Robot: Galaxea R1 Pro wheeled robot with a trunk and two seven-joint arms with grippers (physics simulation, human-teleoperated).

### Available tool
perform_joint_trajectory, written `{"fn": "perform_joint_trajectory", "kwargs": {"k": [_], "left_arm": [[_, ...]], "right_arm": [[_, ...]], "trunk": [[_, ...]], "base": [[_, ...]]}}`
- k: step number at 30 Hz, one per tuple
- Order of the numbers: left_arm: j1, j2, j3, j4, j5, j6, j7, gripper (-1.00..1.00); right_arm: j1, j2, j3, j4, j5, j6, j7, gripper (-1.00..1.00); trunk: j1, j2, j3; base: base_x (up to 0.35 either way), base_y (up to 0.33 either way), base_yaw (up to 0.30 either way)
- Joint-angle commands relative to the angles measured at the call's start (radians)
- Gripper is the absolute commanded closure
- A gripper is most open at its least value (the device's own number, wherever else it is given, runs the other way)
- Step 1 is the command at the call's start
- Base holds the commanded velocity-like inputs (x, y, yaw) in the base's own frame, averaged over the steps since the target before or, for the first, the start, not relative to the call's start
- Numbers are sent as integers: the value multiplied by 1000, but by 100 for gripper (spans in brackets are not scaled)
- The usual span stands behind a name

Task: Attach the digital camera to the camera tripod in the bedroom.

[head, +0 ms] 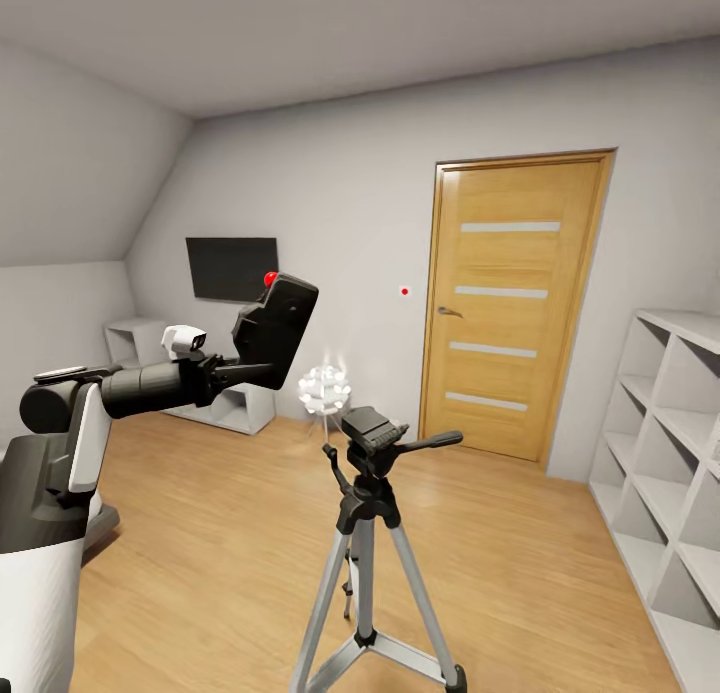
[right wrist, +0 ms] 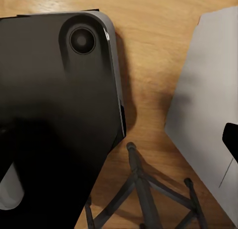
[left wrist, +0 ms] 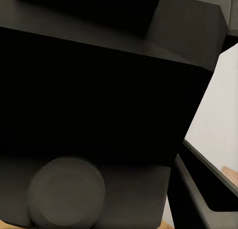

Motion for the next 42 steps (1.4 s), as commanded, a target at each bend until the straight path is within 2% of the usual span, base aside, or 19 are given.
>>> {"fn": "perform_joint_trajectory", "kwargs": {"k": [1,42], "left_arm": [[0,0,0,0,2,7,-3,100],[0,0,0,2,2,7,-3,100]], "right_arm": [[0,0,7,2,-9,-5,0,-100],[0,0,7,2,-9,-5,0,-100]], "trunk": [[0,-1,0],[0,-1,0]], "base": [[0,0,-7],[-16,-31,-1]]}}
